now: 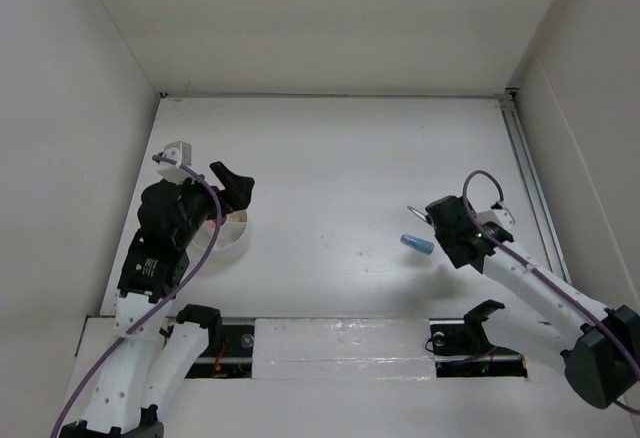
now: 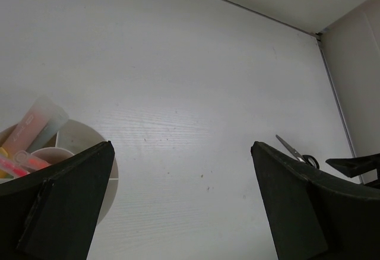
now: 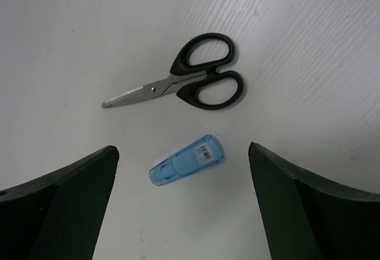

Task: Sort the stationery into containers
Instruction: Pick up the stationery from the center of the board.

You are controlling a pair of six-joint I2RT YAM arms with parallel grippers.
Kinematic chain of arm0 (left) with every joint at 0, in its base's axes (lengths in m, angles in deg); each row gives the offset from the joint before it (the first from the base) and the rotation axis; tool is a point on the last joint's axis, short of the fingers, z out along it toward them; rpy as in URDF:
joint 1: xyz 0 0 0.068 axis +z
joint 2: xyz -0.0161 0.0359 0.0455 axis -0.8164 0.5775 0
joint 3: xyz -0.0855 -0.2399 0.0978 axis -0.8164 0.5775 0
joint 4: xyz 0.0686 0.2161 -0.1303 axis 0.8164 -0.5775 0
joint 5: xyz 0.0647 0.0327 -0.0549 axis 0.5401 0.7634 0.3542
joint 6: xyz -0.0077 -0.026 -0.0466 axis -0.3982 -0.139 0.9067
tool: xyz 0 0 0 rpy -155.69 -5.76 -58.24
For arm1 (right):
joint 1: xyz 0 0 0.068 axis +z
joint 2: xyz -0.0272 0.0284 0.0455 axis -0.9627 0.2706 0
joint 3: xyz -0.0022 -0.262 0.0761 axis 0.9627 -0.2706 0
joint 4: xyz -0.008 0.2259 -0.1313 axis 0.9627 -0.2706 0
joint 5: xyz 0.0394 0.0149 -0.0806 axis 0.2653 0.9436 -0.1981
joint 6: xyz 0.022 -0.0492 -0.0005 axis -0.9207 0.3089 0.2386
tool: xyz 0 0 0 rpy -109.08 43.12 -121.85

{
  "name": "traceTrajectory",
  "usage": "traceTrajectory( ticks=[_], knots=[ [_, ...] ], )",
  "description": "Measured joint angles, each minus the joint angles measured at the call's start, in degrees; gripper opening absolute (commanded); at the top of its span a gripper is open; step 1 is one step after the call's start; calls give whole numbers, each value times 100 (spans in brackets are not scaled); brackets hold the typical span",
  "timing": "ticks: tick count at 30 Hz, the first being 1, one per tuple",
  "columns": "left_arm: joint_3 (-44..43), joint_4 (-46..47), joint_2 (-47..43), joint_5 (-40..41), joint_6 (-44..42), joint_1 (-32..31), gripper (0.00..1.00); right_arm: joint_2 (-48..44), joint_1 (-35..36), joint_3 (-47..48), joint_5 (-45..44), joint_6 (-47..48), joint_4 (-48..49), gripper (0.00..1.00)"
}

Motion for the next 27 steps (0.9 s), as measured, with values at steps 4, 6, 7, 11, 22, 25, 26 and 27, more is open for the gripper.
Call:
traceTrajectory(
  ticks=[4,6,7,11,22,25,26,27],
  knots=[
    [0,0,0,0,2,0,100,343,284,2,7,-501,37,96],
    [0,0,0,0,2,0,100,625,402,33,15,-769,57,96],
    [0,0,0,-2,2,0,100,785,466,72,24,-903,59,96],
    [0,0,-7,-2,0,0,100,1443,643,376,149,-1556,20,96],
    [0,0,-9,-2,0,0,100,1952,435,597,800,-2328,24,86],
    [0,0,-24,0,2,0,100,1943,243,597,973,-2479,28,83],
    [0,0,-42,0,0,0,100,1941,190,595,1019,-2524,24,83],
    [0,0,-44,2,2,0,100,1934,144,588,1078,-2557,22,82]
  ],
)
